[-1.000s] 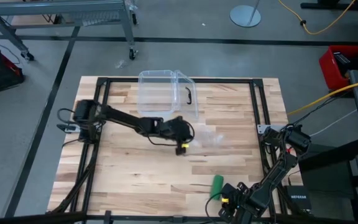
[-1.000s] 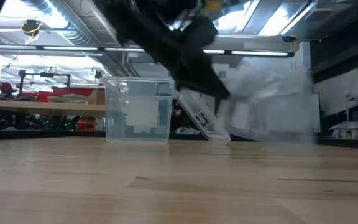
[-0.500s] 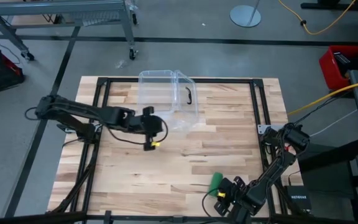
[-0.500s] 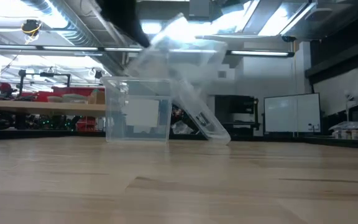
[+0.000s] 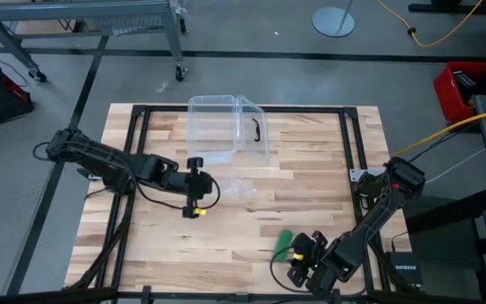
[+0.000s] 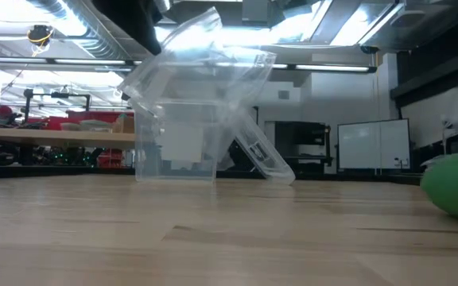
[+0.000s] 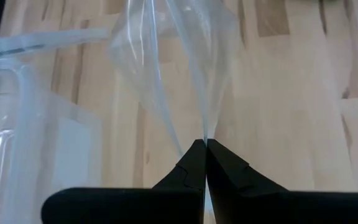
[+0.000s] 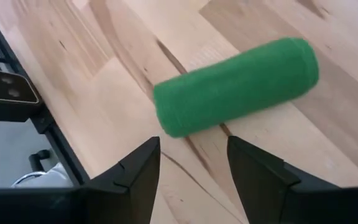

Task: Roll bandage
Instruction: Prepare the transparent zip bag

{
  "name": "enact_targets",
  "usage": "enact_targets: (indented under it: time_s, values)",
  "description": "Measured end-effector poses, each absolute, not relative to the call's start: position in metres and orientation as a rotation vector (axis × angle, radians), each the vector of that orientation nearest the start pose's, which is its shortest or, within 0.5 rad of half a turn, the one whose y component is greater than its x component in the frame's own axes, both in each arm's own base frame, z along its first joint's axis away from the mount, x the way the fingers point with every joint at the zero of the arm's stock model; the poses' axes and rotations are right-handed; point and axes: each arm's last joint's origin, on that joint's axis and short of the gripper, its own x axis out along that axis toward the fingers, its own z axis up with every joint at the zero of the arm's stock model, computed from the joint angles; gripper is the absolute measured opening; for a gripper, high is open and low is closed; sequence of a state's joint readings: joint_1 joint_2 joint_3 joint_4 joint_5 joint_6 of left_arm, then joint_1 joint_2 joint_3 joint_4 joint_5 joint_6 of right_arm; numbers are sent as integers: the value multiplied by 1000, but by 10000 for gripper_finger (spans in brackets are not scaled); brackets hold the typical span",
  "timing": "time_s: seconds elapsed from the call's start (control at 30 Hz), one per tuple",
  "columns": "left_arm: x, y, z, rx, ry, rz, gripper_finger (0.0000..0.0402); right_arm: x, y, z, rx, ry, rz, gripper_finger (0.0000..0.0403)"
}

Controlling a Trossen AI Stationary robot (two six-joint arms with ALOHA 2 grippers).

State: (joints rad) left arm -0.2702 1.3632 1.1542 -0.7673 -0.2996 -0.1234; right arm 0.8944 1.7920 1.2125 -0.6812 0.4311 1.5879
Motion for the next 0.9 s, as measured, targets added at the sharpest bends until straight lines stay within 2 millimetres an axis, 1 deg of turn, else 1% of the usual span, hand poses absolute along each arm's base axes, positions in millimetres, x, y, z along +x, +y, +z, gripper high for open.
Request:
enact_targets:
  time_s: [0.17,0.3,0.4,0.53,0.63,0.73,0.8,0.9]
  values:
    - [260,-75,290,171,940,30,0,228,258,188,637,922,-450,191]
    - [256,-86,288,176,972,-47,0,236,251,189,602,900,-456,191]
    - [252,-94,285,178,1001,-92,0,248,243,190,569,871,-450,191]
    - [245,-104,281,157,1065,-158,0,268,232,195,511,817,-396,191]
    - [237,-108,278,139,1146,-199,0,285,221,206,472,754,-326,191]
    - [231,-111,275,125,1208,-193,0,303,207,222,428,658,-274,191]
    - [229,-114,274,119,1220,-189,0,315,194,232,412,584,-260,191]
    - [231,-121,271,123,1216,-200,0,334,172,247,396,472,-247,191]
